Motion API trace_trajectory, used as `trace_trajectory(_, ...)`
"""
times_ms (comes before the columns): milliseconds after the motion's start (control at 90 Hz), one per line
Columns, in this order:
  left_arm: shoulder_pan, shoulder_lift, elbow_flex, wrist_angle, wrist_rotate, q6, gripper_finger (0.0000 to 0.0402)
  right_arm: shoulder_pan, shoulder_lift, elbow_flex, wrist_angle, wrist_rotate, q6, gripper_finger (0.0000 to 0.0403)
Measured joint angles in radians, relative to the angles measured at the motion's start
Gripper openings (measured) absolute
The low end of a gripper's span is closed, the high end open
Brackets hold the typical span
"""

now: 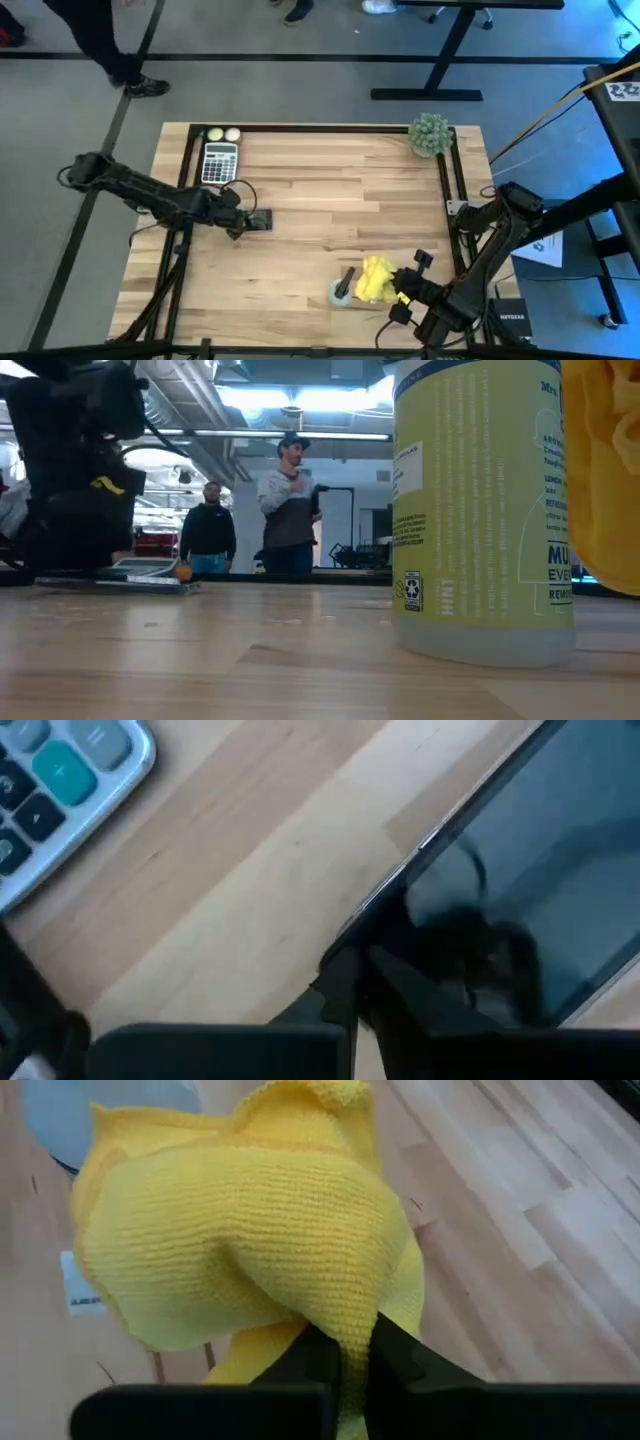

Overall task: Apply microfiber cloth
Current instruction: Wipe the front screen of the black cellphone using a yellow microfiber cloth

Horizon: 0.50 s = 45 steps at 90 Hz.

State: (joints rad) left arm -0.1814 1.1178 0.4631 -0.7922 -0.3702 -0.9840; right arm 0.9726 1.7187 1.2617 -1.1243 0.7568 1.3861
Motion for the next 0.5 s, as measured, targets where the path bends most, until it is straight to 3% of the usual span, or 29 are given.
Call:
trace_trajectory(289, -0.013, -0.003, -0.082, 0.148, 0.006, -0.022, 0.0004, 0.0, 0.0, 0.0, -0.002, 0.001, -0.003, 0.0001)
trace_trajectory(500, -0.046, -0.007, -0.08, 0.144, -0.003, -0.043, 0.0001, 0.0, 0.0, 0.0, -0.003, 0.001, -0.003, 0.0001)
